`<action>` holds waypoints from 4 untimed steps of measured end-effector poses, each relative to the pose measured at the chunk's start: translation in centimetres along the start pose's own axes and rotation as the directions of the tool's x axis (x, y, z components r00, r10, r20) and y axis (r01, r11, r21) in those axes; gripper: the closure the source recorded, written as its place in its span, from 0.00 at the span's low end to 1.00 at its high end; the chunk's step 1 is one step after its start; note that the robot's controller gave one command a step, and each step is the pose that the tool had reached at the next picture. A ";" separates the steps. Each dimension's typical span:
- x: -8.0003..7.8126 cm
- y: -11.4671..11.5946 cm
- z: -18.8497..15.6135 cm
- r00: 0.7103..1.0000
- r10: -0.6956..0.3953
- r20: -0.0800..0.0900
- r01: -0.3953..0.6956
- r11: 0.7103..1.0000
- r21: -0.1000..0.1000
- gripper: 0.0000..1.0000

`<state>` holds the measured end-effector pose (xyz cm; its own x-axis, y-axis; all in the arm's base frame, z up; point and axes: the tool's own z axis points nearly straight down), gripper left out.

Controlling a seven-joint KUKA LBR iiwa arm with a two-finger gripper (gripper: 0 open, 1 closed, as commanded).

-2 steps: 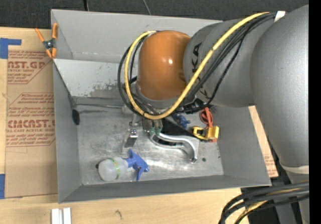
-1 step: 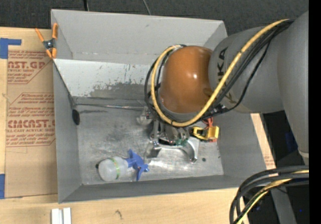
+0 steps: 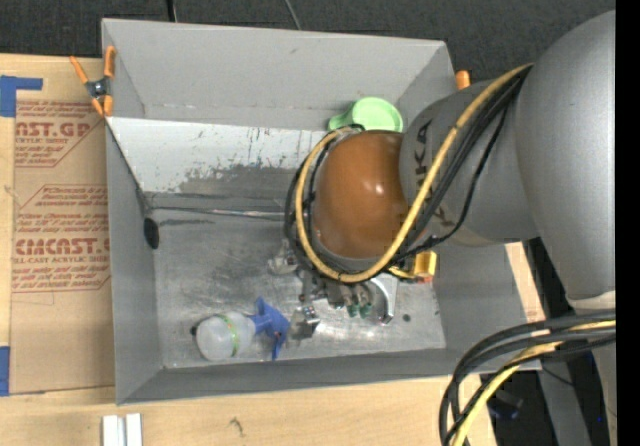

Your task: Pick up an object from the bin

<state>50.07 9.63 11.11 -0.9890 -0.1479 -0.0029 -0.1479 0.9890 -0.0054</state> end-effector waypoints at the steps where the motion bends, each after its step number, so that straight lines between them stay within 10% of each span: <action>1: -2.5 4.1 3.3 0.999 -0.025 -0.028 0.025 1.000 -0.003 1.00; 2: -2.5 4.1 3.3 0.999 -0.025 -0.028 0.025 1.000 -0.003 1.00; 3: -0.7 13.6 -1.9 0.979 -0.205 -0.007 0.205 0.979 -0.001 1.00; 4: -0.7 13.6 -1.9 0.979 -0.205 -0.007 0.205 0.979 -0.001 1.00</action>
Offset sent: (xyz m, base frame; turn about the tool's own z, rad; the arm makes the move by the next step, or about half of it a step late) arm 0.0000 0.0000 0.0000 0.0000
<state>48.78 23.17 12.90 -0.9377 -0.3473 0.0050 -0.3473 0.9377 -0.0050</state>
